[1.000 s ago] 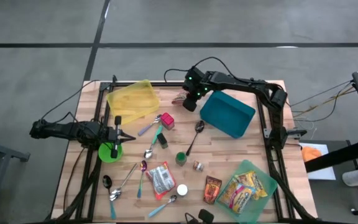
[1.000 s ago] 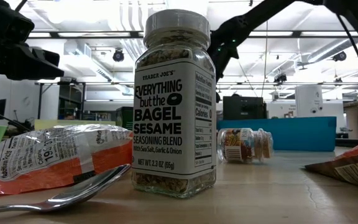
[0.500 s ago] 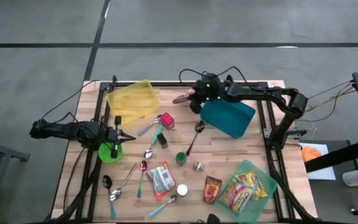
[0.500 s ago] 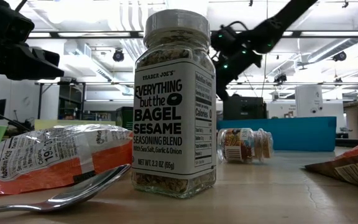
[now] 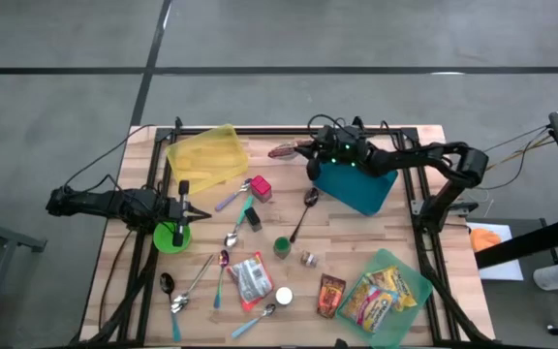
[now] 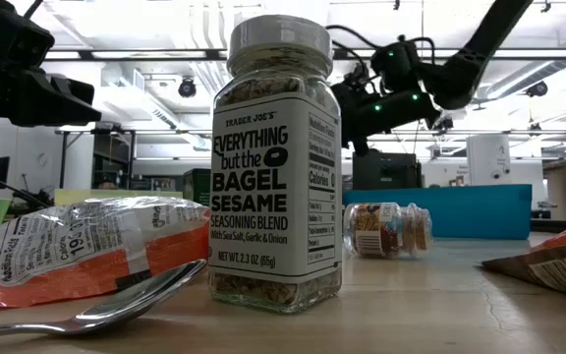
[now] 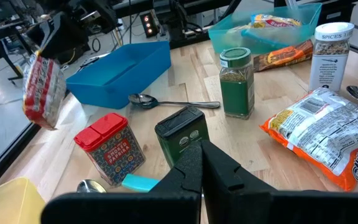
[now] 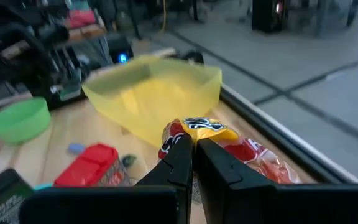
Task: Pick & Place Food Item
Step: Put the red noodle pack into the green bin
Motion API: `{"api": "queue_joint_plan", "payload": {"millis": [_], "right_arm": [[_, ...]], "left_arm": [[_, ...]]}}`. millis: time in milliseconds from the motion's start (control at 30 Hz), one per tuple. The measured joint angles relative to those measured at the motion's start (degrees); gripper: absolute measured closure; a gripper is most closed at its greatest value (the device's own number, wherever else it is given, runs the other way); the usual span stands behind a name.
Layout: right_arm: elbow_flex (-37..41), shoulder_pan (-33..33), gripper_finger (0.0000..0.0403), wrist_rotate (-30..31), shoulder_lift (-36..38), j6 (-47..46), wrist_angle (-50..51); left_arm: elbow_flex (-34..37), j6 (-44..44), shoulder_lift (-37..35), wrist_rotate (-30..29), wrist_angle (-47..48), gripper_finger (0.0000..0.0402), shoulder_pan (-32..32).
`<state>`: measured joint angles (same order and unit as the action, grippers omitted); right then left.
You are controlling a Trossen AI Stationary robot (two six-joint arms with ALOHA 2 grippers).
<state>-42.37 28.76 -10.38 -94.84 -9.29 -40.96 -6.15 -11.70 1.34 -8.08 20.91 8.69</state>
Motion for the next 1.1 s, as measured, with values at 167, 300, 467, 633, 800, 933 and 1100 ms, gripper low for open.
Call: {"api": "queue_joint_plan", "payload": {"millis": [167, 300, 467, 633, 800, 933, 1100], "right_arm": [[3.1, -0.9, 0.039, 0.2, 0.0, 1.5, -9.7], [4.2, -1.2, 0.039, 0.3, 0.7, 0.7, -11.1], [6.1, -2.9, 0.039, 0.7, 4.9, 3.3, -11.2], [9.0, -6.7, 0.039, 6.2, 11.4, 7.7, -11.3], [12.6, -11.2, 0.039, 11.1, 19.2, 10.7, -11.2], [15.0, -15.0, 0.039, 14.9, 25.9, 11.2, -9.4], [15.4, -19.3, 0.039, 15.2, 34.1, 10.5, 1.8]], "left_arm": [[0.0, 0.0, 0.0, 0.0, 0.0, 0.0401, 0.0], [0.0, 0.0, 0.0, 0.0, 0.0, 0.0401, 0.0], [0.0, 0.0, 0.0, 0.0, 0.0, 0.0401, 0.0], [0.0, 0.0, 0.0, 0.0, 0.0, 0.0401, 0.0], [0.0, 0.0, 0.0, 0.0, 0.0, 0.0401, 0.0], [0.0, 0.0, 0.0, 0.0, 0.0, 0.0401, 0.0], [0.0, 0.0, 0.0, 0.0, 0.0, 0.0401, 0.0]]}}
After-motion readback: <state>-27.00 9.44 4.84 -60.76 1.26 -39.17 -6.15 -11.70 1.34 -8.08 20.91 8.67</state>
